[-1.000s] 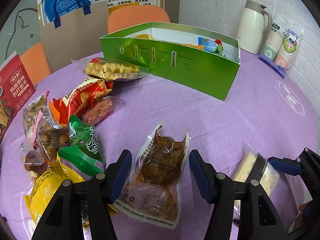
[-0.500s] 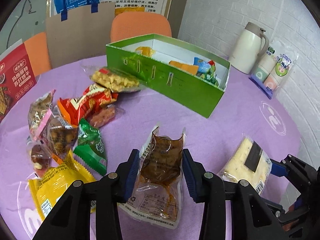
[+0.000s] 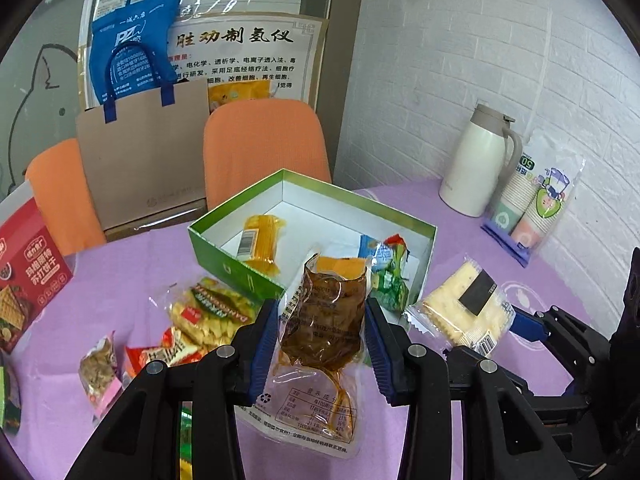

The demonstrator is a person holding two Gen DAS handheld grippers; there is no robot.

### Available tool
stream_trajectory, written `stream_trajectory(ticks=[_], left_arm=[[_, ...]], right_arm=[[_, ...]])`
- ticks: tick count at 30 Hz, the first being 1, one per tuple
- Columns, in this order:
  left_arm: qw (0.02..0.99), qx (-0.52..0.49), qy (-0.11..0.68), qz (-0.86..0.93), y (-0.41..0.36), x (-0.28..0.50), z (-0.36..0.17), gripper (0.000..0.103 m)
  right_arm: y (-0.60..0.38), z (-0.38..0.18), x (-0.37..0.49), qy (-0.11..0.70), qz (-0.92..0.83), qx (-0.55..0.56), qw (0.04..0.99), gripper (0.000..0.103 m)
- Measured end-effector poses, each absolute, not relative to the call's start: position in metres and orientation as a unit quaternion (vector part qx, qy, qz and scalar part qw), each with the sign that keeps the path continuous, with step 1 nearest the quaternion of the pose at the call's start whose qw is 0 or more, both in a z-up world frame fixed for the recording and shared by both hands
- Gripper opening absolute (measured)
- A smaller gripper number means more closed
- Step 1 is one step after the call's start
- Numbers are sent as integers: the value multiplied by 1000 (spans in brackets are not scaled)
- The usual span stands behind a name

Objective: Organize snacks
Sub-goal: 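Carry both packs into the green box and open both tools, then withdraw both tools from the box toward the yellow barcode bag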

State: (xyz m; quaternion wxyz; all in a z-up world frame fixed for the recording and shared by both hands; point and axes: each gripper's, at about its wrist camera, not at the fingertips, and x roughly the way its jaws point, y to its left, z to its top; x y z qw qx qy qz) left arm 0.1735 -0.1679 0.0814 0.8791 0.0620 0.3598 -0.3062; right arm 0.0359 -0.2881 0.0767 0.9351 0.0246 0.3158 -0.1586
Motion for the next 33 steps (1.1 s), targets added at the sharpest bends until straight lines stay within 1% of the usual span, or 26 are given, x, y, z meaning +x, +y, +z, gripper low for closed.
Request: stream_trajectory(ticks=[8,14,15,16,17,18,19,20,21,22,23,25,26,33], left_arm=[[878,60,373,-293,-214,233,65,43],[871,53,391,-293,-231,263,48,44],[869,53,395,-292,-233,267,44,44],[868,54,398,-293,-234,271,39,45],[867,56,399,-294,-236,274,36,47],[866,57,401,-294,-237,276,34,52],[866,57,402,-293,-237,277,31,55],[866,55,403,-292,-237,278,30,67],[866,51,403,-291,-235,278,30,83],[869,44,399,-289,-231,277,31,88],[874,39,390,-288,-228,274,33,92],[878,35,383,-284,-223,270,37,97],[880,36,383,-279,-221,269,39,100],[892,49,368,-257,-204,239,54,101]], right_arm=[[-325,62,72,327,-168,21,930,60],[-343,45,92,335,-167,23,927,60],[-344,42,95,336,-165,19,927,61],[-345,39,98,339,-162,12,927,65],[-344,36,101,344,-160,1,925,67],[-343,34,102,347,-160,-7,924,76],[-341,32,101,347,-166,-17,923,82],[-339,32,98,342,-169,-25,924,83],[-339,33,96,338,-169,-27,925,84],[-338,34,93,334,-169,-26,927,87],[-337,36,89,331,-172,-23,927,89],[-337,40,84,329,-176,-18,928,98],[-335,43,80,328,-176,-13,928,98],[-312,65,53,319,-160,10,934,100]])
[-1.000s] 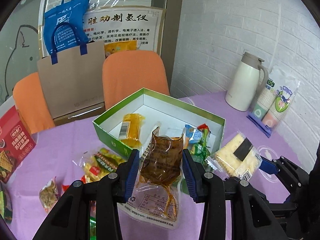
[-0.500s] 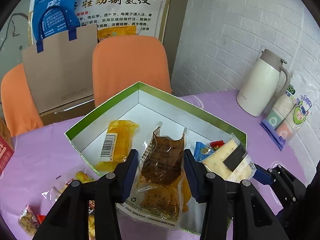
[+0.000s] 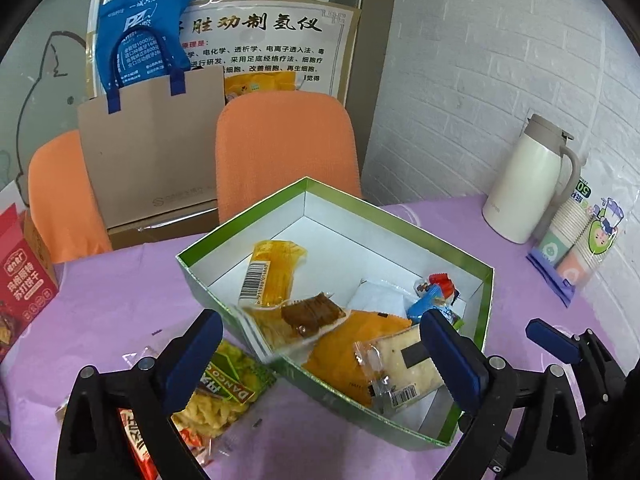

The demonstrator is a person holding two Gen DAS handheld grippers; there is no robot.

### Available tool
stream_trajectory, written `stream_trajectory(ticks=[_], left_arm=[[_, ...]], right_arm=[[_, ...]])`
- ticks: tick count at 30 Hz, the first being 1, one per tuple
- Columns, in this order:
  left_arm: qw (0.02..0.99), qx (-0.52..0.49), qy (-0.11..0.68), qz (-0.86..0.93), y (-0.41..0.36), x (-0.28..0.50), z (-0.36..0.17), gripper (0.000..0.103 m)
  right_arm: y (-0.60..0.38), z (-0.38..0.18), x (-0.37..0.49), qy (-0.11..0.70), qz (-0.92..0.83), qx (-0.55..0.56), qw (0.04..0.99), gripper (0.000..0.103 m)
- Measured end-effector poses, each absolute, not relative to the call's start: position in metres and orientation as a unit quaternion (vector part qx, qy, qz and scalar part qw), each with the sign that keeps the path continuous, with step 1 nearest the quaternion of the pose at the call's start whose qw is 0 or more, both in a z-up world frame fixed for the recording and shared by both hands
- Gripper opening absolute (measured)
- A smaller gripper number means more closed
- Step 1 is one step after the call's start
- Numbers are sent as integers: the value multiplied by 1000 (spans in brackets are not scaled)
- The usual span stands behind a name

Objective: Organize snacks
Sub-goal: 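Withdraw both tools from the box toward the yellow barcode bag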

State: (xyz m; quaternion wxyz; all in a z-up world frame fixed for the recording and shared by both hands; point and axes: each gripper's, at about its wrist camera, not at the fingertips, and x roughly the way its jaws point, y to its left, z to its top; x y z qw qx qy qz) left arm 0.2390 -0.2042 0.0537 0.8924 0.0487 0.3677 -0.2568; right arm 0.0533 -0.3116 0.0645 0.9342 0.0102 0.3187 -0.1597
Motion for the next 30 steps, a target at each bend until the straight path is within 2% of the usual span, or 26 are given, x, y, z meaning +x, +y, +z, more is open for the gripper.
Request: stream_trajectory(ticks=[7,14,18,22,30], left_arm=[[901,32,357,-244,-167,190,74,101],[901,6,365,-235,-104,134,73,101],[903,-20,377,-205,-46,113,60,101],[910,-2,391,-137,1,98,36,101],[890,-45,431,-143,41,100,-8,101]], right_arm=[[-273,78,14,306,-140,11,942,102],[-240,63,-13,328,-109,37,938,102],[-221,43,-13,353,-86,50,930,102],[-200,24,-9,378,-59,53,922,102],[-165,3,-1,410,-35,29,911,102]])
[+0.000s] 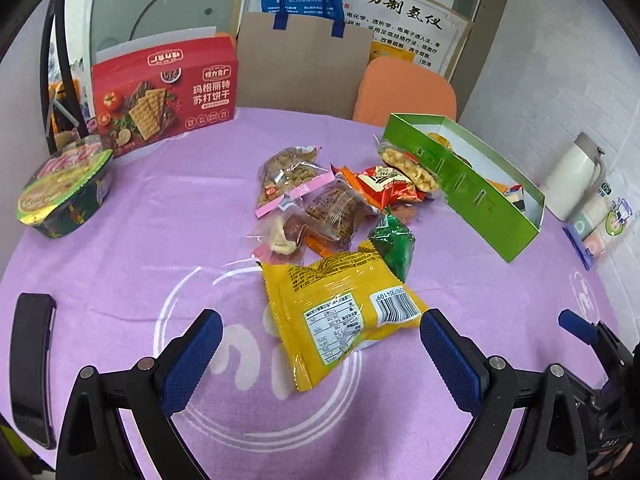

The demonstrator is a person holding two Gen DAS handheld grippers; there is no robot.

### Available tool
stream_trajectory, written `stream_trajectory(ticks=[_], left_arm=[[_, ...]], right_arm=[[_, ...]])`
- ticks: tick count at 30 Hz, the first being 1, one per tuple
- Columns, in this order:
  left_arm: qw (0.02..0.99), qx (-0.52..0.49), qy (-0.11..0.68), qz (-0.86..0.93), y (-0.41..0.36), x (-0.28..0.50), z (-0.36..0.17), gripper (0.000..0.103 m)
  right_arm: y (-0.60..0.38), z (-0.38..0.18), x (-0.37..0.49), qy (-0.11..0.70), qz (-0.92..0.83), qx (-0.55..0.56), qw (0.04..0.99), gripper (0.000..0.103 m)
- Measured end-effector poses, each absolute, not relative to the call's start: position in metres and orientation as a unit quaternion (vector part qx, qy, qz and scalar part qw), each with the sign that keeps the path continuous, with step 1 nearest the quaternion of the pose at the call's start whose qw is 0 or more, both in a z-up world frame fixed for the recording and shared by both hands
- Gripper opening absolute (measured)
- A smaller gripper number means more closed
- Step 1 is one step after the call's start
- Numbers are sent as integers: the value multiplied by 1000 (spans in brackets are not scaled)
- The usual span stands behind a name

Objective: Organize snacks
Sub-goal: 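Withdraw both tools from the box toward the yellow barcode bag, then grasp the yellow barcode bag with the right tool while the left tool pinches it too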

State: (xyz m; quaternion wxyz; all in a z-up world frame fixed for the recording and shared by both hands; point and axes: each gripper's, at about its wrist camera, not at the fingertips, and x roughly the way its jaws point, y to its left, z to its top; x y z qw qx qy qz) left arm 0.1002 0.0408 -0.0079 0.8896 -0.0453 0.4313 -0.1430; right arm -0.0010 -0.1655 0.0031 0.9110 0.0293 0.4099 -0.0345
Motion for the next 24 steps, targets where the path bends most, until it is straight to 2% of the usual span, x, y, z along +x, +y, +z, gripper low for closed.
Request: stream_trajectory(ticks=[4,8,16,17,19,23,24], left_arm=[[875,-83,449,-159,44,118,-24,100],[864,-92,462,-179,43,121,-37,86],[864,-116,450,-192,60,113,-35,85],[865,-123,449,-188,63,113,-36,85],[862,-137,450,-190,68,114,-40,85],[857,-156,451,-194,77,117,-46,85],[856,-161,451,-196,78,118,-48,84]], right_arm=[[-161,-1,2,416,-36,24,908,102],[-153,-4,15,420,-19,20,907,102],[-127,-31,69,448,35,18,893,102],[-124,-35,77,455,36,11,890,100],[-117,-41,89,464,48,-1,884,86],[-107,-51,106,476,71,-7,876,83],[-107,-53,109,478,75,-4,875,77]])
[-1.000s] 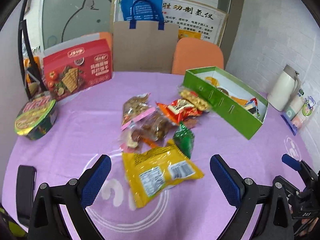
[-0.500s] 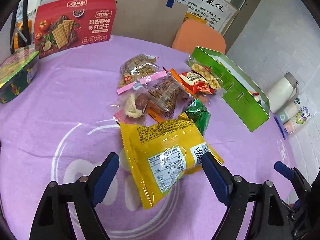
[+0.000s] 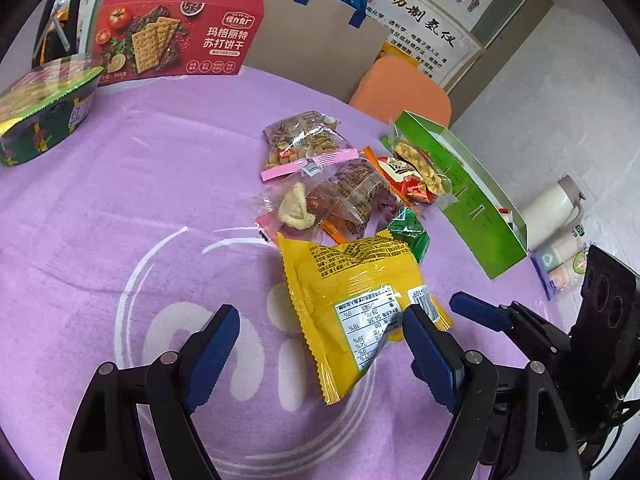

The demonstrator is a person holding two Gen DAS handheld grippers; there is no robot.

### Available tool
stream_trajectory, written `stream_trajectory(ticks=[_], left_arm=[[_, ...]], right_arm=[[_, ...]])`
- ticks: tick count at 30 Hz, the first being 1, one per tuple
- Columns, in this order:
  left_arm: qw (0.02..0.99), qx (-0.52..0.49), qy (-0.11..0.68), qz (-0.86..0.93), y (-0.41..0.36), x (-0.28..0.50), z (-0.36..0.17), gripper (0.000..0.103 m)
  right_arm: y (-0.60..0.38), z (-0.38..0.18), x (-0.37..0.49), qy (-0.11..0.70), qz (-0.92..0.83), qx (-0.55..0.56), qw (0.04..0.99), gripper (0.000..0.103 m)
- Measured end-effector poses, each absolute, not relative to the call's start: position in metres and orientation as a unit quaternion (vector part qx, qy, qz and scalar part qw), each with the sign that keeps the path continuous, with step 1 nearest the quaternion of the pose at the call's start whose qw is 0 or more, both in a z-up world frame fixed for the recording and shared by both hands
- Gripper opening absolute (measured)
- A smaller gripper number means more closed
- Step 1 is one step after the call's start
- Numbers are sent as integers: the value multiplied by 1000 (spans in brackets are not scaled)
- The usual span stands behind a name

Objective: Organize snacks
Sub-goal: 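Grasp the yellow barcode bag with the right tool while the left tool pinches it too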

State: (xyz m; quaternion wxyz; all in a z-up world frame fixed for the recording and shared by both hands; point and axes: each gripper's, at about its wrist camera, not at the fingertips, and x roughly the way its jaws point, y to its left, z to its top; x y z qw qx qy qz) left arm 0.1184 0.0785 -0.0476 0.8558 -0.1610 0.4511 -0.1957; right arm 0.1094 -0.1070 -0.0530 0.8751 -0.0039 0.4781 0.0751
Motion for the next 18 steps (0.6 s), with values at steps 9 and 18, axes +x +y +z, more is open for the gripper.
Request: stream_trajectory(ticks=[9,18], left_arm=[[846,-150,455,-233,64,126,-51,51],[846,-153,456,-232,59,124,-52,49]], right_arm=[[-101,-64,115,486,84,-1,870,34],[-104,-62,109,478,78,10,875,29]])
